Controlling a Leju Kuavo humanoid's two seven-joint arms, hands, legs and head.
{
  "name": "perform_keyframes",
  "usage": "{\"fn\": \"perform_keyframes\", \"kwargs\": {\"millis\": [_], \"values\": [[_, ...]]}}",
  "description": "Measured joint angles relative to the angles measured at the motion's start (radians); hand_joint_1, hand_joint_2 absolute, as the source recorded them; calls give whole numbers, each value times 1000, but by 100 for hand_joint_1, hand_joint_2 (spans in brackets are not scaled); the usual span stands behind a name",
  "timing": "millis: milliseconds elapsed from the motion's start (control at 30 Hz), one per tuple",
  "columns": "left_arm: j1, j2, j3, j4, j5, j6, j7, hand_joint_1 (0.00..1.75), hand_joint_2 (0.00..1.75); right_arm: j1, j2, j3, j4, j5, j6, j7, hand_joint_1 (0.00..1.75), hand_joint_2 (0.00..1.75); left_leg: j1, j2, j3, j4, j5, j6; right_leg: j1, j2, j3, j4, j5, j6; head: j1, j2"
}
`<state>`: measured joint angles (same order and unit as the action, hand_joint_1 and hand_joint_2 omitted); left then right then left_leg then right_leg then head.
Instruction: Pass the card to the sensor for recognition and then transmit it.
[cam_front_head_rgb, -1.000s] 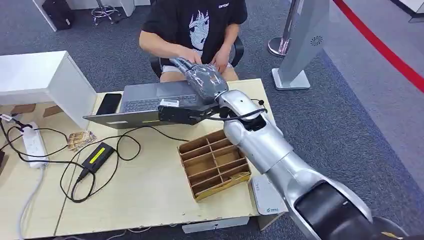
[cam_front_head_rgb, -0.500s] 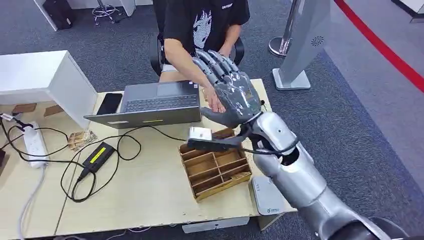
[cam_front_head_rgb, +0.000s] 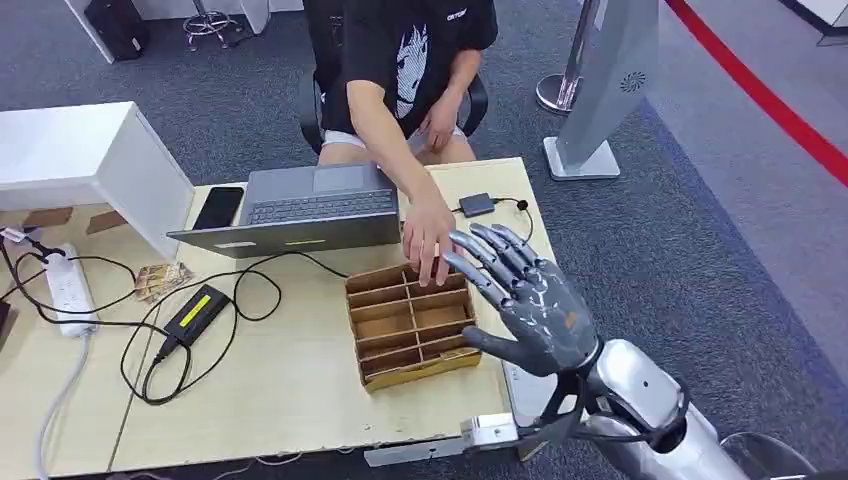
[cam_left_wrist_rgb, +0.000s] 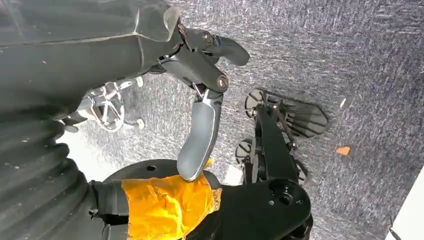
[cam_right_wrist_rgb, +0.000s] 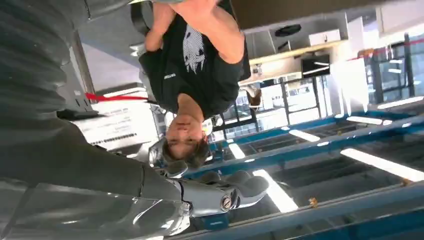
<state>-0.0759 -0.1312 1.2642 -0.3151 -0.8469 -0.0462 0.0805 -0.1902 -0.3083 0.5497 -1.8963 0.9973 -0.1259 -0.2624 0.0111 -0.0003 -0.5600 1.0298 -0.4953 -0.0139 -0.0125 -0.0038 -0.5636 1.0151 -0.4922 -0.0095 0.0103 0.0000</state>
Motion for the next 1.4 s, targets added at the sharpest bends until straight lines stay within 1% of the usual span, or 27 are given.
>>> {"fn": "perform_keyframes", "kwargs": {"millis": [167,433,600,700,900,1133,1400], "values": [[-1,-3,2,0,0,0,0,0,175,36,-33,29,9,69,-12,25,0,175,0,0,0,0,0,0,0,0,0,0,0,0,0,0],[-1,-4,2,0,-2,-2,0,0,175,34,-42,73,37,100,-6,40,0,175,0,0,-1,0,0,0,0,0,0,0,0,0,0,0],[-2,-4,2,0,-6,-3,0,0,175,-10,-41,153,85,127,6,64,0,175,0,0,0,0,0,0,0,0,0,0,0,0,0,0],[-3,-4,2,0,-8,-3,0,0,175,-28,-32,192,114,152,5,86,0,175,0,0,-1,0,0,0,0,0,0,1,0,0,0,0],[-4,-4,2,0,-14,-3,0,0,175,-54,-8,252,171,165,4,107,0,175,0,0,-1,0,0,0,0,0,0,1,0,0,0,0],[-4,-3,2,0,-18,-5,0,0,175,-66,15,296,228,167,3,129,0,175,0,0,-1,0,0,0,0,0,0,1,0,0,0,0],[-4,-3,2,0,-23,-5,0,0,175,-66,39,332,327,215,-3,193,0,175,0,0,0,0,0,0,0,0,0,1,0,0,0,0]]}}
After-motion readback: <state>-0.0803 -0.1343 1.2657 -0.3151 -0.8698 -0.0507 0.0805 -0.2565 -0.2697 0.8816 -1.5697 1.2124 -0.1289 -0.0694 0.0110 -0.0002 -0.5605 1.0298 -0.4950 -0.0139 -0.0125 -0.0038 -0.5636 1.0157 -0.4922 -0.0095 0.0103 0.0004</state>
